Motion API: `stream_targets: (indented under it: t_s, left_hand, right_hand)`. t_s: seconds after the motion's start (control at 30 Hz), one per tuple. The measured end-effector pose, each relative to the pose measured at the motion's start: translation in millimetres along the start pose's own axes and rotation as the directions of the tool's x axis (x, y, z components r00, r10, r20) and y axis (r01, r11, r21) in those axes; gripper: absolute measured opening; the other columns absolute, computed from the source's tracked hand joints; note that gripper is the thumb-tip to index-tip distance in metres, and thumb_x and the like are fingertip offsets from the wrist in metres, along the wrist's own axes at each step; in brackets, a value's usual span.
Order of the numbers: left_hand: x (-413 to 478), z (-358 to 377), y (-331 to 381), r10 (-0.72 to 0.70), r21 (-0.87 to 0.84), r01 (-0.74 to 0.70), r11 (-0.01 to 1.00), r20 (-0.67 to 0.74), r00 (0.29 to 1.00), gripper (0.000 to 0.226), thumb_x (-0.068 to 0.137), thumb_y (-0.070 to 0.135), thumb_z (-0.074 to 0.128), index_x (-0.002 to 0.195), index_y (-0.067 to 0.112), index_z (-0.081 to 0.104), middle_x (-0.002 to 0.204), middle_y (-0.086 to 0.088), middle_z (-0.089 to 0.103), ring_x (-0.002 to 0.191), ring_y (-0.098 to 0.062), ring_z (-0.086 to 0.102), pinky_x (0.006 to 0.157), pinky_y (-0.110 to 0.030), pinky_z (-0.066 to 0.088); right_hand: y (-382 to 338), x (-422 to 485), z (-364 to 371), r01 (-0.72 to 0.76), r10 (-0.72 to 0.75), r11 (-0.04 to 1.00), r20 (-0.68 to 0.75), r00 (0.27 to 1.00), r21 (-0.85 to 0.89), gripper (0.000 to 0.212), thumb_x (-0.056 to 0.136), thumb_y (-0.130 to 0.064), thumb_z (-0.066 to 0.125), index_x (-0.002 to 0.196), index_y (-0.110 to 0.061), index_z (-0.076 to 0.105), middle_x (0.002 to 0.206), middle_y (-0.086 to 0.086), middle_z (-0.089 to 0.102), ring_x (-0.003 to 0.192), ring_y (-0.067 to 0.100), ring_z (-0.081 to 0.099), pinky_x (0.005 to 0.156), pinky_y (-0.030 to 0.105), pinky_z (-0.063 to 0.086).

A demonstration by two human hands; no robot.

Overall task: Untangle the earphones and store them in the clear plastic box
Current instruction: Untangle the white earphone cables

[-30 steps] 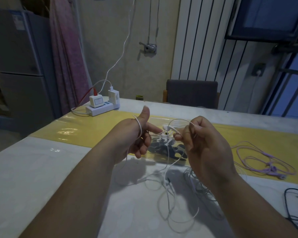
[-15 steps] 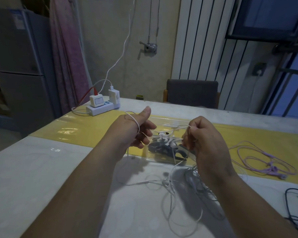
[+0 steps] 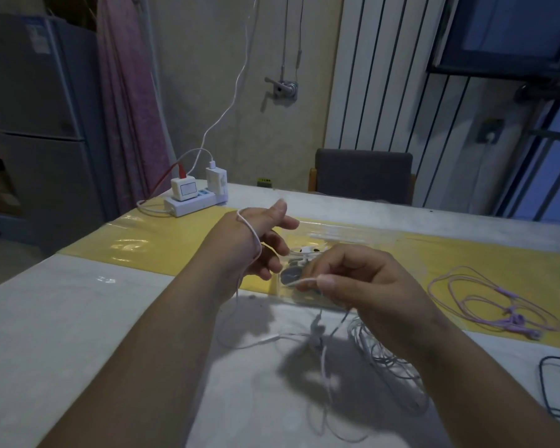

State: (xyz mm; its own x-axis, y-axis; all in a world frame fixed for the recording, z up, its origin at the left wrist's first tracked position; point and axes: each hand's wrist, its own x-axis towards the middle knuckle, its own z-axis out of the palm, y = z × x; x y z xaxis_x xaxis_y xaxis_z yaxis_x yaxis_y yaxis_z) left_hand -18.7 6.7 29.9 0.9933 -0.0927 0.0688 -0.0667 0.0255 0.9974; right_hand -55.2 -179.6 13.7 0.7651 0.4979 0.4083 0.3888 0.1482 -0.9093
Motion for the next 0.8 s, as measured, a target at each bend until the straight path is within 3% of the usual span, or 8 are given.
stream_targets:
  t_s: [0.07, 0.17, 0.3, 0.4, 0.5, 0.63, 0.7, 0.8]
  left_hand:
    - [-1, -1, 0, -0.019, 0.032, 0.019, 0.999, 0.007, 1.000, 0.041, 0.095, 0.044, 0.052, 0.097, 0.006, 0.070, 0.062, -0.008, 0.058, 0.044, -0.020, 0.049, 0.038, -0.022, 0.036]
    - [-3, -1, -2, -0.044, 0.071, 0.043, 0.997, 0.018, 0.999, 0.041, 0.095, 0.043, 0.054, 0.093, 0.005, 0.069, 0.058, -0.006, 0.057, 0.041, -0.018, 0.046, 0.037, -0.021, 0.033]
    - [-3, -1, -4, -0.135, 0.133, 0.128, 0.983, 0.046, 0.990, 0.036, 0.096, 0.037, 0.054, 0.089, 0.006, 0.069, 0.054, -0.005, 0.053, 0.039, -0.016, 0.041, 0.036, -0.019, 0.029]
    - [-5, -6, -6, -0.204, 0.202, 0.182, 0.962, 0.097, 0.974, 0.032, 0.096, 0.033, 0.055, 0.090, 0.005, 0.070, 0.048, -0.005, 0.047, 0.033, -0.012, 0.031, 0.036, -0.015, 0.021]
    - [-7, -11, -7, -0.204, 0.340, 0.135, 0.931, 0.174, 0.963, 0.033, 0.094, 0.031, 0.058, 0.083, 0.002, 0.071, 0.046, -0.007, 0.044, 0.031, -0.012, 0.024, 0.038, -0.014, 0.017]
    - [-7, -11, -7, -0.170, 0.572, 0.043, 0.819, 0.169, 0.971, 0.028, 0.089, 0.033, 0.065, 0.073, 0.012, 0.075, 0.052, -0.006, 0.055, 0.041, -0.016, 0.034, 0.042, -0.020, 0.024]
    - [-3, -9, -10, -0.120, 0.653, 0.041, 0.756, 0.076, 0.990, 0.026, 0.089, 0.033, 0.066, 0.070, 0.017, 0.074, 0.050, 0.000, 0.057, 0.044, -0.015, 0.040, 0.046, -0.022, 0.030]
    - [0, -9, -12, -0.034, 0.639, 0.020, 0.769, 0.010, 0.999, 0.018, 0.085, 0.026, 0.070, 0.070, 0.016, 0.074, 0.054, 0.001, 0.062, 0.048, -0.014, 0.048, 0.050, -0.024, 0.039]
  right_hand:
    - [-1, 0, -4, -0.006, 0.006, 1.000, 0.044, 0.999, -0.004, 0.010, 0.078, -0.004, 0.065, 0.075, -0.010, 0.072, 0.077, 0.005, 0.069, 0.076, 0.013, 0.064, 0.070, 0.021, 0.048]
    - [-3, 0, -5, -0.021, 0.025, 0.998, 0.056, 0.998, -0.067, 0.012, 0.081, -0.009, 0.063, 0.079, -0.001, 0.072, 0.074, 0.000, 0.068, 0.072, 0.007, 0.061, 0.068, 0.015, 0.045]
    - [0, 3, -1, -0.027, 0.010, 0.992, -0.129, 0.992, -0.127, 0.014, 0.080, -0.011, 0.057, 0.083, -0.004, 0.069, 0.065, -0.007, 0.065, 0.058, -0.001, 0.054, 0.055, 0.009, 0.040]
    - [5, 5, -4, -0.048, -0.030, 0.962, -0.278, 0.960, -0.270, 0.014, 0.078, -0.017, 0.057, 0.083, -0.019, 0.070, 0.068, -0.007, 0.062, 0.065, 0.008, 0.053, 0.059, 0.020, 0.041]
    - [1, 4, -8, -0.024, -0.097, 0.946, -0.352, 0.931, -0.324, 0.021, 0.074, -0.010, 0.049, 0.082, -0.019, 0.066, 0.070, -0.007, 0.059, 0.068, 0.013, 0.052, 0.060, 0.025, 0.042]
    - [-4, 4, -13, 0.021, -0.095, 0.983, -0.405, 0.909, -0.184, 0.022, 0.063, -0.003, 0.041, 0.071, -0.015, 0.058, 0.059, -0.002, 0.048, 0.057, 0.014, 0.037, 0.050, 0.022, 0.031]
    - [-4, 4, -16, 0.011, -0.084, 0.984, -0.408, 0.909, -0.176, 0.025, 0.062, 0.000, 0.039, 0.070, -0.014, 0.058, 0.062, 0.005, 0.055, 0.060, 0.018, 0.042, 0.052, 0.025, 0.035]
    - [-4, 5, -16, 0.017, -0.092, 0.984, -0.419, 0.903, -0.180, 0.030, 0.068, 0.016, 0.033, 0.073, -0.003, 0.056, 0.067, 0.008, 0.067, 0.062, 0.016, 0.052, 0.056, 0.024, 0.043]
